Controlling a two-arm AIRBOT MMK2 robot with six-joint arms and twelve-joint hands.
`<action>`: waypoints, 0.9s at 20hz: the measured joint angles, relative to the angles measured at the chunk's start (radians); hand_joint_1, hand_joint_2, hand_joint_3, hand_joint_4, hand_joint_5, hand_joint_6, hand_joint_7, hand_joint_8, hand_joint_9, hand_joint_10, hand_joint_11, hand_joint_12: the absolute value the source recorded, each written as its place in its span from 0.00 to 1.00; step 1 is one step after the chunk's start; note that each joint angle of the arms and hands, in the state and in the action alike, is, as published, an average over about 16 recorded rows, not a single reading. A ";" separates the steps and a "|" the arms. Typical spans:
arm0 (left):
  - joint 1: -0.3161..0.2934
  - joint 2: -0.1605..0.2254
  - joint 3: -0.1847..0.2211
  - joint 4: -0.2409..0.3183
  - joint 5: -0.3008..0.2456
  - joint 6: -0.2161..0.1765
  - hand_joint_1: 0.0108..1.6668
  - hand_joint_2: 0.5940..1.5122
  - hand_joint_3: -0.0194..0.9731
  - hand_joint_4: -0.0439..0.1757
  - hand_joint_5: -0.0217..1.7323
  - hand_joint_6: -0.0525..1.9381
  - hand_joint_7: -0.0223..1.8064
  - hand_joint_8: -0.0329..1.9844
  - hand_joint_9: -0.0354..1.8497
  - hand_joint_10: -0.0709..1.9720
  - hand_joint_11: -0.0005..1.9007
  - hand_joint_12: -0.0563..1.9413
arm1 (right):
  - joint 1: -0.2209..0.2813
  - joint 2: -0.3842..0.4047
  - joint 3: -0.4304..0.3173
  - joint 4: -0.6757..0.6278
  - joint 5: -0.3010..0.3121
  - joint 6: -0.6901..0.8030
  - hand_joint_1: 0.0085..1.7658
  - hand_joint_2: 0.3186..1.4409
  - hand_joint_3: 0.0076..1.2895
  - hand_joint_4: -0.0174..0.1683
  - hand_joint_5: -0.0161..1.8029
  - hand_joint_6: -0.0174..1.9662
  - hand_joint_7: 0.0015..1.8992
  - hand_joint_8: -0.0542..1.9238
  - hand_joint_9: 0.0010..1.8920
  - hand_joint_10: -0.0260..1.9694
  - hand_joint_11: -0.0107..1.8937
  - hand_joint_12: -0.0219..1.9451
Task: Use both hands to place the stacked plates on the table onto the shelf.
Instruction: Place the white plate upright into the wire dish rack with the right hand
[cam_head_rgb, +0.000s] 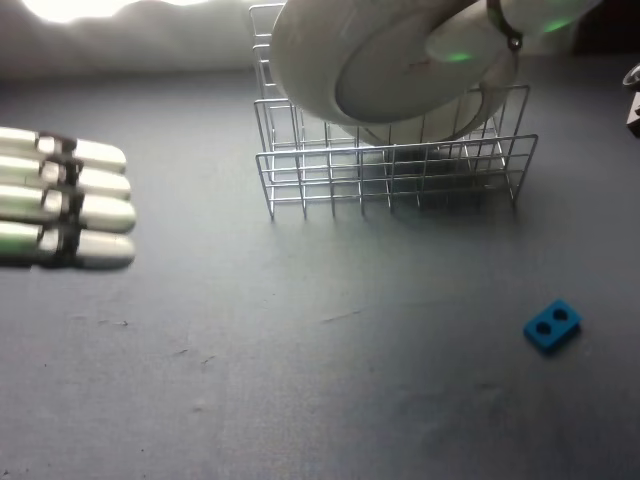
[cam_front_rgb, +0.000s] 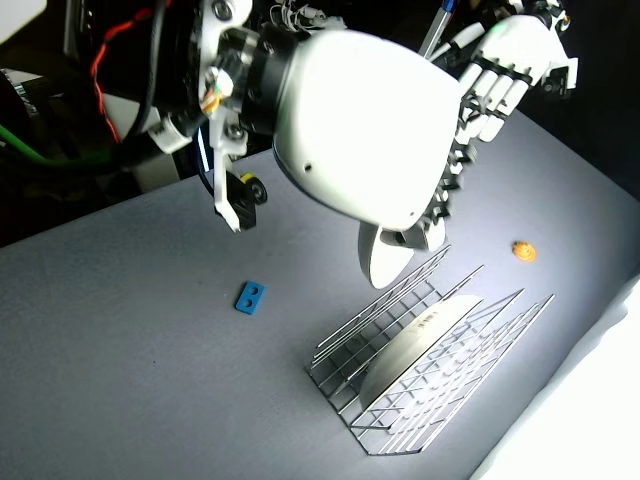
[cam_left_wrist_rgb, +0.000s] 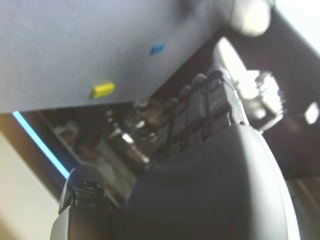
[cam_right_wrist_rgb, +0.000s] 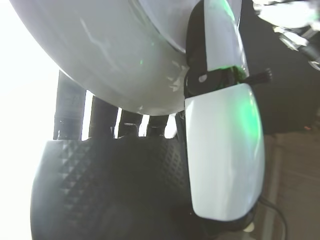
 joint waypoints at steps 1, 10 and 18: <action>-0.007 0.000 -0.001 0.021 -0.018 0.000 0.00 0.56 0.04 0.23 0.02 0.03 0.02 0.01 0.03 0.04 0.01 0.03 | -0.003 -0.010 0.013 0.004 -0.002 0.000 0.69 0.57 0.01 0.20 0.62 0.35 0.65 0.30 0.74 0.02 0.52 0.48; -0.086 -0.006 -0.020 0.174 -0.091 -0.010 0.00 0.56 0.04 0.23 0.02 0.03 0.02 0.01 0.03 0.04 0.01 0.03 | -0.042 -0.105 0.110 0.043 -0.006 -0.024 0.69 0.57 0.00 0.20 0.62 0.34 0.65 0.29 0.74 0.02 0.51 0.49; -0.199 -0.011 -0.036 0.289 -0.090 -0.038 0.00 0.55 0.04 0.23 0.02 0.03 0.02 0.01 0.03 0.04 0.01 0.03 | -0.083 -0.167 0.183 0.086 0.007 -0.051 0.69 0.57 0.01 0.21 0.62 0.34 0.65 0.29 0.74 0.02 0.51 0.49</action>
